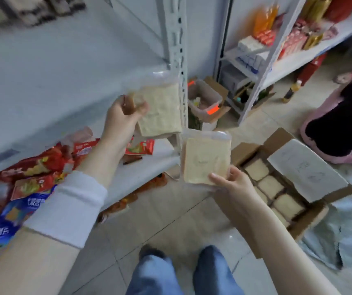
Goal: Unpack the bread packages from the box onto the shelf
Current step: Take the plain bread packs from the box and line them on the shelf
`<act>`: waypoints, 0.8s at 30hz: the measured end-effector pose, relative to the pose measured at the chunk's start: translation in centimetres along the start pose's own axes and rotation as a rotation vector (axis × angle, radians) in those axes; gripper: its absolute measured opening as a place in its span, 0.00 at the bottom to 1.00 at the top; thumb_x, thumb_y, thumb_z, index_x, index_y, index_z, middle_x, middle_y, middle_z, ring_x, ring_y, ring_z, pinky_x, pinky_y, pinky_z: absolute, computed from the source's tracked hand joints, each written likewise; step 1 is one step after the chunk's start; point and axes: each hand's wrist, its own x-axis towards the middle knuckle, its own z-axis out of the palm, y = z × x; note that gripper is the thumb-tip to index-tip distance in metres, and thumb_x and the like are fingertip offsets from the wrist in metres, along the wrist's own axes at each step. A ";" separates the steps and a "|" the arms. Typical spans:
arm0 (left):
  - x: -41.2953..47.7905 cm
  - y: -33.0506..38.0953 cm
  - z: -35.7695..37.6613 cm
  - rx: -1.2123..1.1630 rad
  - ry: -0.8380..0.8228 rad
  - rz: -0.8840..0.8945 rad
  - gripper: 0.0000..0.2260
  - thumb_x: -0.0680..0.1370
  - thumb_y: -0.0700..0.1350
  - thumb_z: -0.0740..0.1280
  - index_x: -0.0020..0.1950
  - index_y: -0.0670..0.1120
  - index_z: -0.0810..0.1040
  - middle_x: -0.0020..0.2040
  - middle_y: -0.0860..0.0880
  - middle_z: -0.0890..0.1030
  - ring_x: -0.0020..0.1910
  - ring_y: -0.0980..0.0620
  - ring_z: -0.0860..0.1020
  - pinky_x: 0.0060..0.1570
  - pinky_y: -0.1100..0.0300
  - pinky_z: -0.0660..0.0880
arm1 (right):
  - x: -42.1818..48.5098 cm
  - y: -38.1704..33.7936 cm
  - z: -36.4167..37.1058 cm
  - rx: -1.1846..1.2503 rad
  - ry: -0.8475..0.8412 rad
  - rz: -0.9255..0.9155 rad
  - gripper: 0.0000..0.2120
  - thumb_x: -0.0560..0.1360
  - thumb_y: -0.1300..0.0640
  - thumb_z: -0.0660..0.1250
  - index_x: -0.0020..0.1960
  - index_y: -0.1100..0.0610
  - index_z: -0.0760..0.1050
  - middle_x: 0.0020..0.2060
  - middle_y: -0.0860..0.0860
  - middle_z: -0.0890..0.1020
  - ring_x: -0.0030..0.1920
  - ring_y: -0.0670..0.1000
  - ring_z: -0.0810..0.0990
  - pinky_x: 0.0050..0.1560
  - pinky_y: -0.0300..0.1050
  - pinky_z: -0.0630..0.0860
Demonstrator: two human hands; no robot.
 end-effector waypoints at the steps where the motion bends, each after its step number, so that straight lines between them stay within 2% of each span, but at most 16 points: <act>1: 0.2 1.3 -3.1 -0.060 0.045 0.029 0.05 0.75 0.44 0.69 0.48 0.48 0.73 0.43 0.54 0.78 0.46 0.54 0.77 0.46 0.62 0.74 | -0.1 -1.7 2.3 -0.013 -0.039 -0.049 0.10 0.70 0.62 0.70 0.50 0.54 0.76 0.46 0.51 0.84 0.48 0.52 0.82 0.50 0.50 0.79; 3: 0.6 2.9 -9.6 -0.172 0.128 0.054 0.05 0.76 0.43 0.67 0.43 0.50 0.72 0.43 0.54 0.78 0.44 0.54 0.78 0.48 0.57 0.77 | 0.2 -4.7 7.3 -0.053 -0.093 -0.137 0.10 0.69 0.62 0.70 0.49 0.53 0.77 0.42 0.48 0.85 0.44 0.50 0.84 0.47 0.46 0.81; 6: 1.6 3.6 -19.1 -0.227 0.210 0.071 0.03 0.78 0.45 0.64 0.45 0.51 0.73 0.47 0.52 0.79 0.47 0.54 0.79 0.49 0.56 0.77 | 1.0 -9.0 15.3 -0.086 -0.162 -0.224 0.12 0.66 0.57 0.72 0.49 0.54 0.77 0.43 0.51 0.85 0.44 0.51 0.84 0.46 0.46 0.80; 8: 2.9 2.7 -24.7 -0.238 0.275 0.060 0.03 0.78 0.47 0.64 0.47 0.49 0.73 0.50 0.49 0.79 0.49 0.51 0.79 0.51 0.51 0.77 | 2.1 -11.3 20.3 -0.099 -0.210 -0.268 0.15 0.64 0.54 0.73 0.49 0.55 0.78 0.42 0.52 0.85 0.42 0.50 0.84 0.41 0.43 0.82; 10: 4.8 1.6 -29.4 -0.222 0.350 0.047 0.04 0.78 0.48 0.64 0.47 0.47 0.73 0.50 0.47 0.79 0.50 0.48 0.78 0.55 0.44 0.75 | 4.1 -13.3 25.1 -0.132 -0.255 -0.290 0.08 0.68 0.60 0.71 0.47 0.56 0.77 0.38 0.50 0.85 0.36 0.46 0.84 0.34 0.37 0.80; 11: 6.0 1.1 -31.2 -0.216 0.374 0.040 0.04 0.77 0.48 0.65 0.46 0.48 0.73 0.49 0.48 0.79 0.51 0.48 0.78 0.57 0.43 0.74 | 5.2 -14.3 27.3 -0.153 -0.269 -0.308 0.06 0.70 0.63 0.69 0.47 0.56 0.77 0.38 0.51 0.85 0.36 0.46 0.83 0.35 0.37 0.81; 14: 10.1 -0.4 -34.8 -0.165 0.396 0.032 0.08 0.72 0.53 0.69 0.43 0.50 0.74 0.47 0.46 0.78 0.49 0.47 0.77 0.57 0.39 0.73 | 9.2 -17.2 33.3 -0.209 -0.251 -0.373 0.07 0.70 0.64 0.70 0.46 0.57 0.75 0.45 0.57 0.80 0.42 0.52 0.80 0.41 0.40 0.81; 17: 15.5 -1.8 -37.2 -0.155 0.419 0.027 0.06 0.74 0.47 0.69 0.40 0.51 0.74 0.43 0.48 0.78 0.47 0.47 0.76 0.57 0.40 0.73 | 14.4 -20.2 38.7 -0.241 -0.200 -0.431 0.12 0.69 0.61 0.72 0.49 0.57 0.73 0.43 0.53 0.79 0.45 0.53 0.78 0.45 0.45 0.79; 19: 19.5 -2.5 -38.6 -0.162 0.446 0.014 0.06 0.72 0.48 0.71 0.40 0.51 0.74 0.41 0.49 0.78 0.47 0.47 0.77 0.57 0.41 0.74 | 18.4 -21.8 42.0 -0.265 -0.182 -0.466 0.15 0.69 0.60 0.73 0.51 0.57 0.71 0.42 0.50 0.79 0.46 0.54 0.78 0.50 0.50 0.77; 21: 23.4 -3.5 -39.9 -0.180 0.488 0.000 0.09 0.68 0.52 0.71 0.41 0.51 0.75 0.45 0.48 0.79 0.49 0.46 0.78 0.57 0.41 0.74 | 22.3 -23.2 45.3 -0.321 -0.179 -0.494 0.16 0.70 0.59 0.72 0.52 0.57 0.69 0.42 0.50 0.77 0.43 0.52 0.76 0.45 0.46 0.75; 24: 28.6 -4.6 -41.1 -0.225 0.551 0.015 0.06 0.74 0.46 0.70 0.47 0.48 0.74 0.46 0.49 0.79 0.49 0.47 0.78 0.57 0.46 0.74 | 27.1 -24.7 50.0 -0.319 -0.166 -0.508 0.15 0.71 0.60 0.71 0.52 0.56 0.67 0.45 0.53 0.76 0.44 0.51 0.74 0.45 0.44 0.71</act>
